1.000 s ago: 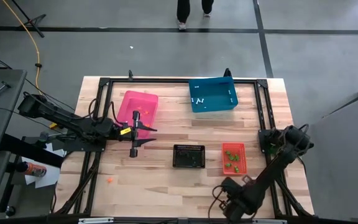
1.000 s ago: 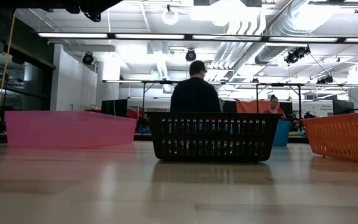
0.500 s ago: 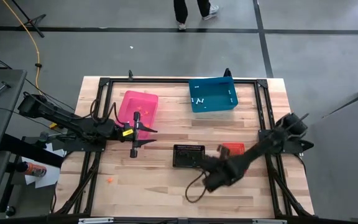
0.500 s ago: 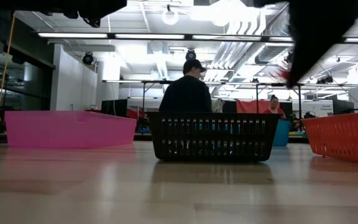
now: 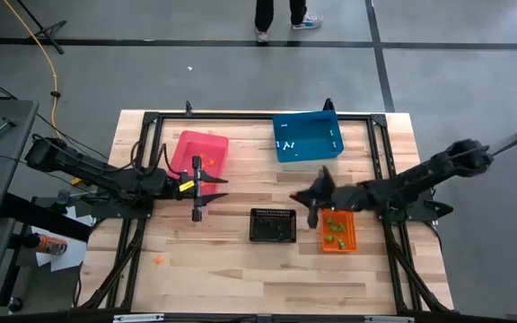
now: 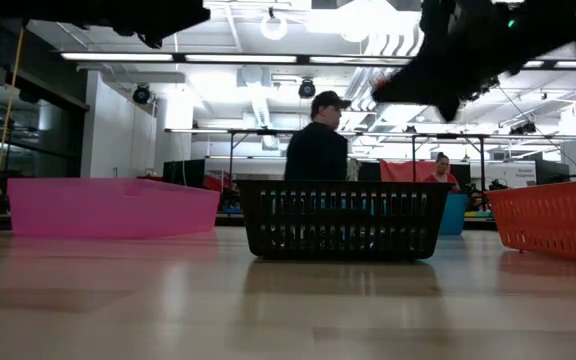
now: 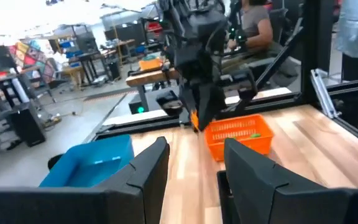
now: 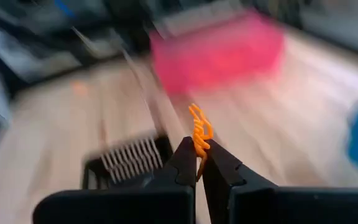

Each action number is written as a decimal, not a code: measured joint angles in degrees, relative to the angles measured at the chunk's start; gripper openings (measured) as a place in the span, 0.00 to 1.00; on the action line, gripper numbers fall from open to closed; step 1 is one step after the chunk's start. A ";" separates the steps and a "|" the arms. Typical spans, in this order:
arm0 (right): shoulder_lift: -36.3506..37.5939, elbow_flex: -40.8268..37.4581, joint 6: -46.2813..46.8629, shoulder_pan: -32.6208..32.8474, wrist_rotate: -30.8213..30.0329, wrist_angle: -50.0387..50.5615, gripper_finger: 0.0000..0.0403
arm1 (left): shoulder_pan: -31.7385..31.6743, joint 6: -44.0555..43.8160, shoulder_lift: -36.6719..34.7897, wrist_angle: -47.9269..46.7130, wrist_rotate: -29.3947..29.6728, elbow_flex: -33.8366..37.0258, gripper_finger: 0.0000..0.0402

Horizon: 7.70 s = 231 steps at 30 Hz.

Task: Sort Halloween decoration
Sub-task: Put the orange spider toy into the pink bin

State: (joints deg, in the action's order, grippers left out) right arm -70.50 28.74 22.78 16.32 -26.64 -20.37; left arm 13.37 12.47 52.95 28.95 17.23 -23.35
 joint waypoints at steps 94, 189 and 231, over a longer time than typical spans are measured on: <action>-53.95 59.50 -27.36 -20.42 27.78 18.84 0.56 | 9.35 -6.89 -0.37 11.92 -4.43 0.02 0.36; -10.19 -1.80 -22.81 -17.84 23.61 -32.69 0.56 | 35.38 -92.53 26.86 -75.90 -13.40 -25.99 0.35; -10.19 -1.80 -23.23 -17.84 23.61 -32.99 0.56 | 43.39 -107.52 35.12 -75.48 -16.10 -17.59 0.02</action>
State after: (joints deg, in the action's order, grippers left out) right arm -80.68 26.94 -0.45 -1.52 -3.03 -53.36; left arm 56.75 -95.04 88.07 -46.54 1.12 -40.94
